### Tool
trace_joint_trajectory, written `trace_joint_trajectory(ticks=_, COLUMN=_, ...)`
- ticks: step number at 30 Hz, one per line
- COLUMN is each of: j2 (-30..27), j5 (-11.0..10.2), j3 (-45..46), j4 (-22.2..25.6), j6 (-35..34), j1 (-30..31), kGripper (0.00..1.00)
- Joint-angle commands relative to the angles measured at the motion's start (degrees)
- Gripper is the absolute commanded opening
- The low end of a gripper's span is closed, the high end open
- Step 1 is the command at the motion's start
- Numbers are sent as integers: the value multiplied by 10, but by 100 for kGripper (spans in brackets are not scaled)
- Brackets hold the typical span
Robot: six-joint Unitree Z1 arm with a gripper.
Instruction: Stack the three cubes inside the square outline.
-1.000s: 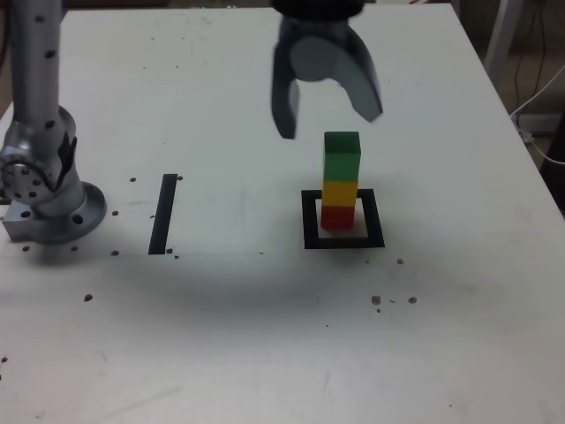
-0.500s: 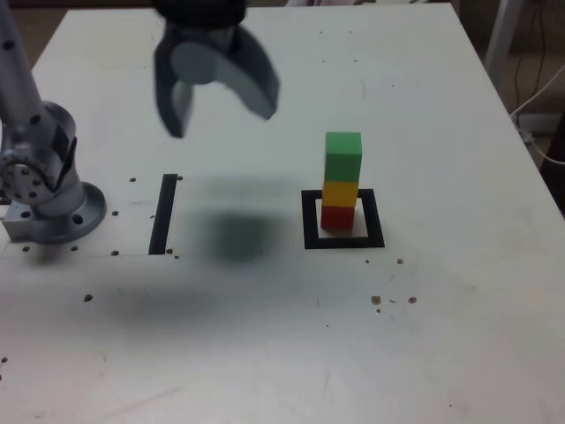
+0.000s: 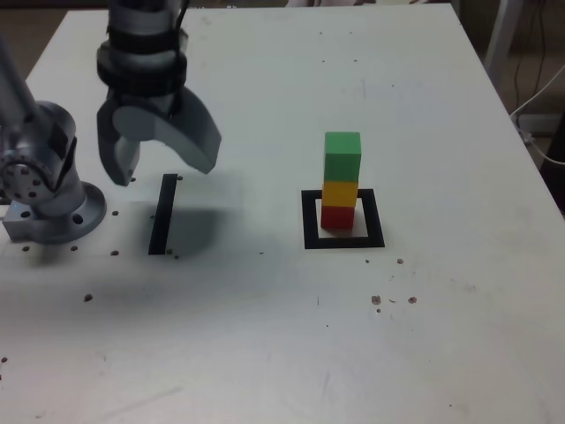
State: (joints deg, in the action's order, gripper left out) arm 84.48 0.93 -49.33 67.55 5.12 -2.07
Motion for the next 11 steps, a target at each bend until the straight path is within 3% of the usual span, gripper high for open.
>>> trace_joint_trajectory(ticks=1, j2=-5, j5=6, j3=16, j4=-11, j6=-1, j1=-1, kGripper=99)
trace_joint_trajectory(ticks=11, j2=-10, j5=16, j3=47, j4=-34, j6=-1, j1=-1, kGripper=99)
